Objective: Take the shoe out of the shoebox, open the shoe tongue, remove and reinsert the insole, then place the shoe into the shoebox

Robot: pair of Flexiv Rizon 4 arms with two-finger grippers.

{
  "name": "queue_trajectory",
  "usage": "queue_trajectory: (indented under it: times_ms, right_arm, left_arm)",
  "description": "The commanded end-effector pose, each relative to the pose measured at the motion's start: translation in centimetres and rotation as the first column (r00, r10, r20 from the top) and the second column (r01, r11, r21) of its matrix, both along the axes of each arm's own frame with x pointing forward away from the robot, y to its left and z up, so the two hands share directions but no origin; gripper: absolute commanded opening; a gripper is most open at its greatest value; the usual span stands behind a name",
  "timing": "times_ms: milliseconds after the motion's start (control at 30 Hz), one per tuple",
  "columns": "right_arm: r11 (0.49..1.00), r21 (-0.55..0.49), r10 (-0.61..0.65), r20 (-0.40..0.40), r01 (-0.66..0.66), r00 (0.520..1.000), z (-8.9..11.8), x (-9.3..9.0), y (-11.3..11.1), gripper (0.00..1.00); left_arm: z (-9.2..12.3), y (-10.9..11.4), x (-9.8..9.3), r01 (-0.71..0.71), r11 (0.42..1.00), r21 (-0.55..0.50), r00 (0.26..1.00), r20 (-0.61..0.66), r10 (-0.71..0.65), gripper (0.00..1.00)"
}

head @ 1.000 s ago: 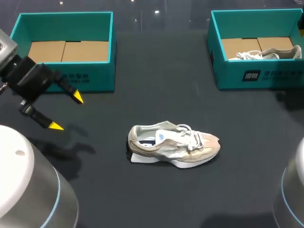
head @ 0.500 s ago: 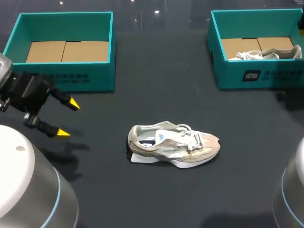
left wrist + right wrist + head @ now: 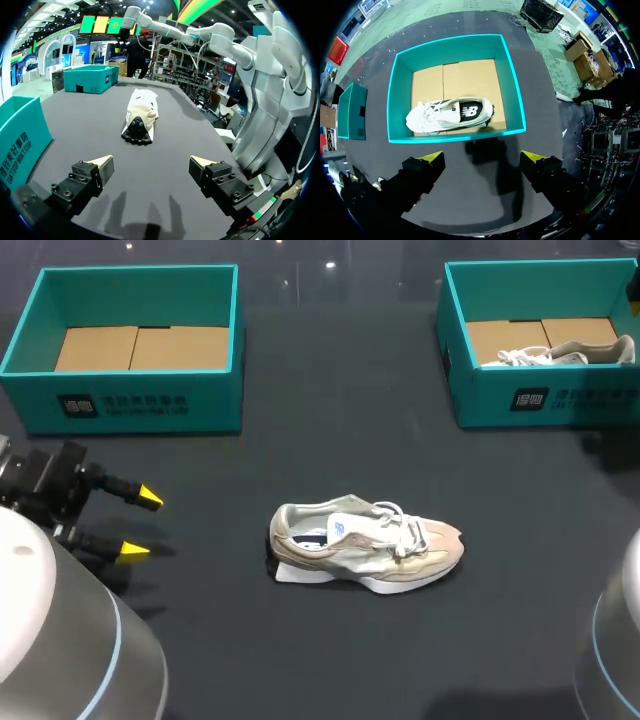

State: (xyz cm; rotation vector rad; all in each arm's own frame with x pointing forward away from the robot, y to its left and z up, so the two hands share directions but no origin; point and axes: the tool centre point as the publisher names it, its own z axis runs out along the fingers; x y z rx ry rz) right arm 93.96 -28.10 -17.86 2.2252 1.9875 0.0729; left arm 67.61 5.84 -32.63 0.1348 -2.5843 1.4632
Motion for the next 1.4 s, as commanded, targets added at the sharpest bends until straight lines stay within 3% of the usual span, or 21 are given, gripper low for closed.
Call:
queue_trajectory:
  times_ms: [33,200,400,533,900,1400]
  right_arm:
    - [1.0,0.0,-0.001,0.0,0.001,1.0,0.0,0.0,0.0,1.0]
    - [1.0,0.0,-0.001,0.0,0.001,1.0,0.0,0.0,0.0,1.0]
    - [1.0,0.0,-0.001,0.0,0.001,1.0,0.0,0.0,0.0,1.0]
    - [1.0,0.0,-0.001,0.0,0.001,1.0,0.0,0.0,0.0,1.0]
    - [1.0,0.0,-0.001,0.0,0.001,1.0,0.0,0.0,0.0,1.0]
    - [1.0,0.0,-0.001,0.0,0.001,1.0,0.0,0.0,0.0,1.0]
  left_arm:
    - [0.3,-0.1,0.4,0.009,1.0,0.019,1.0,-0.004,-0.009,1.0]
    - [0.3,-0.1,0.4,0.009,1.0,0.019,1.0,-0.004,-0.009,1.0]
    - [-2.6,-0.2,1.1,-0.033,0.996,-0.086,0.999,0.025,0.035,1.0]
    - [-3.3,-0.5,1.2,-0.041,0.992,-0.117,0.998,0.05,0.048,1.0]
    - [-4.2,-1.3,1.9,-0.074,0.993,-0.09,0.994,0.076,0.081,1.0]
    - [-5.0,-5.4,2.4,-0.076,0.991,-0.108,0.991,0.105,0.088,1.0]
